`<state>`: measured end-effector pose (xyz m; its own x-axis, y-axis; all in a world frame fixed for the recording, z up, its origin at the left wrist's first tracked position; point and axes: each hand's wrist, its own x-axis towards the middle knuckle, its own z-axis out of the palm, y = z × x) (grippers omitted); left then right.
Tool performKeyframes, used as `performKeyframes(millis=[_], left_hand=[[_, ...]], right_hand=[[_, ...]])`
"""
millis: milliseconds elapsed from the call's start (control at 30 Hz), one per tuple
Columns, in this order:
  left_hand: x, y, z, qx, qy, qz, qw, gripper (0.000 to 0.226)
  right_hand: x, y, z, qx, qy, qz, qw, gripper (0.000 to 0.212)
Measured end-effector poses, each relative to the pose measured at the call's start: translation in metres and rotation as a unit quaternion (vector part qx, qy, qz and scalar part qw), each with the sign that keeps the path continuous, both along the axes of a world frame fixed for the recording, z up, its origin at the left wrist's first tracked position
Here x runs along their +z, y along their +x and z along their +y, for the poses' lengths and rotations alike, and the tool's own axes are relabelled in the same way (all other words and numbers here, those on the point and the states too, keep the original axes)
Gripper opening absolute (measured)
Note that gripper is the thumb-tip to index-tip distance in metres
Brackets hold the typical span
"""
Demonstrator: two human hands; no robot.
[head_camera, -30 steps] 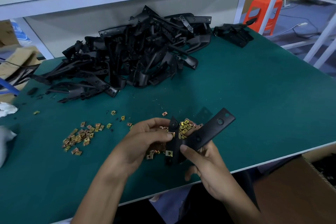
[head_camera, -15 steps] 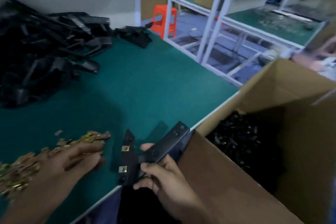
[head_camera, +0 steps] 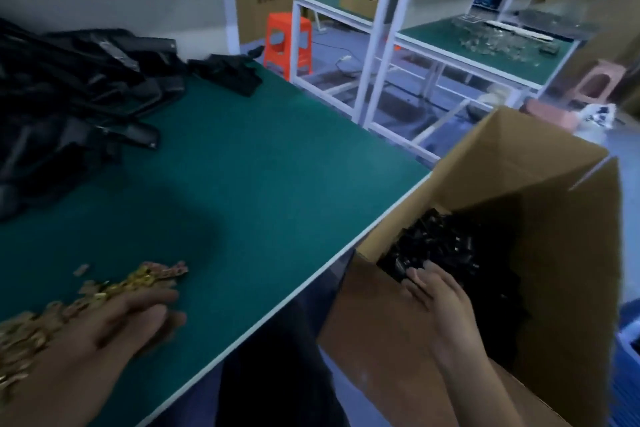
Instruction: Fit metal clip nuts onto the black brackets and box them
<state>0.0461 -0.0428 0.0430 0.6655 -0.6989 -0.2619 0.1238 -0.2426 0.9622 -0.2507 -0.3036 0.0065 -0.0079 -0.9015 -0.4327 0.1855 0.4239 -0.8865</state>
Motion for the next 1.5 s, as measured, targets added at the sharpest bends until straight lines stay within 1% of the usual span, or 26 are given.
performKeyframes(millis=[67,100,167,200,233,300,333,400,433,500,533,567,633,700,733,767,833,933,1000,1067,1100,1167,1233,1333,1433,1500], left_hand=[[0.002,0.001,0.011,0.0,0.004,0.006,1.0,0.021],[0.001,0.001,0.016,0.002,0.013,-0.006,1.0,0.018],[0.0,0.006,0.03,0.01,0.03,0.005,0.999,0.027],[0.006,0.006,0.036,0.024,0.039,0.016,0.999,0.03],[0.004,0.008,0.043,0.032,0.044,0.012,0.998,0.031],[0.005,0.009,0.055,0.054,0.055,0.015,0.997,0.027],[0.008,0.007,0.06,0.065,0.058,0.022,0.996,0.024],[0.009,0.007,0.07,0.097,0.048,0.042,0.993,0.02],[0.007,0.007,0.075,0.102,0.039,0.052,0.993,0.016],[0.008,0.007,0.081,0.125,0.036,0.044,0.991,0.014],[0.007,0.007,0.084,0.141,0.038,0.038,0.988,0.012],[0.003,0.009,0.087,0.158,0.04,0.034,0.986,0.016],[-0.001,0.011,0.092,0.18,0.049,0.039,0.982,0.028],[-0.001,0.012,0.092,0.19,0.047,0.047,0.979,0.027],[0.0,0.012,0.09,0.19,0.048,0.048,0.98,0.025],[0.002,0.012,0.088,0.189,0.044,0.049,0.98,0.022],[0.003,0.01,0.081,0.177,0.036,0.047,0.982,0.018],[0.004,0.007,0.076,0.144,0.038,0.029,0.988,0.017],[0.005,0.005,0.076,0.131,0.032,0.023,0.991,0.018],[0.005,0.003,0.078,0.136,0.021,0.021,0.99,0.023],[0.004,0.003,0.079,0.147,0.014,0.022,0.989,0.026],[0.003,0.002,0.08,0.166,0.005,0.032,0.986,0.025],[0.003,0.0,0.081,0.166,0.001,0.044,0.985,0.024],[0.002,-0.002,0.082,0.169,-0.004,0.05,0.984,0.034],[0.002,-0.004,0.083,0.164,-0.015,0.06,0.985,0.023],[0.005,-0.006,0.082,0.162,-0.029,0.054,0.985,0.01]], right_hand=[[0.012,0.043,0.006,0.113,-0.068,0.036,0.991,0.018],[0.02,0.071,0.009,0.175,-0.106,0.043,0.978,0.018],[0.037,0.134,0.02,0.282,-0.186,0.052,0.94,0.023],[0.045,0.166,0.028,0.339,-0.223,0.064,0.911,0.024],[0.051,0.198,0.034,0.401,-0.258,0.084,0.875,0.023],[0.06,0.261,0.046,0.516,-0.313,0.142,0.785,0.017],[0.062,0.292,0.051,0.552,-0.336,0.163,0.746,0.018],[0.068,0.351,0.057,0.576,-0.376,0.204,0.697,0.028],[0.069,0.378,0.058,0.572,-0.398,0.232,0.678,0.037],[0.07,0.426,0.057,0.583,-0.439,0.292,0.618,0.061],[0.067,0.445,0.055,0.602,-0.438,0.317,0.588,0.07],[0.063,0.46,0.054,0.616,-0.426,0.331,0.573,0.074],[0.052,0.479,0.053,0.611,-0.414,0.34,0.583,0.066],[0.041,0.487,0.052,0.582,-0.425,0.351,0.598,0.057],[0.038,0.489,0.052,0.569,-0.42,0.352,0.613,0.054],[0.037,0.49,0.052,0.557,-0.403,0.346,0.639,0.052],[0.037,0.493,0.054,0.539,-0.337,0.312,0.706,0.051],[0.041,0.501,0.057,0.528,-0.181,0.208,0.803,0.059],[0.043,0.506,0.061,0.498,-0.108,0.138,0.849,0.069],[0.043,0.509,0.068,0.44,-0.101,0.128,0.883,0.073],[0.041,0.509,0.074,0.418,-0.108,0.132,0.892,0.072],[0.032,0.507,0.086,0.411,-0.119,0.139,0.893,0.069],[0.024,0.501,0.098,0.44,-0.127,0.154,0.876,0.067],[0.023,0.501,0.109,0.489,-0.148,0.169,0.843,0.066],[0.033,0.512,0.115,0.517,-0.129,0.155,0.832,0.054],[0.039,0.517,0.115,0.527,-0.104,0.15,0.83,0.035]])
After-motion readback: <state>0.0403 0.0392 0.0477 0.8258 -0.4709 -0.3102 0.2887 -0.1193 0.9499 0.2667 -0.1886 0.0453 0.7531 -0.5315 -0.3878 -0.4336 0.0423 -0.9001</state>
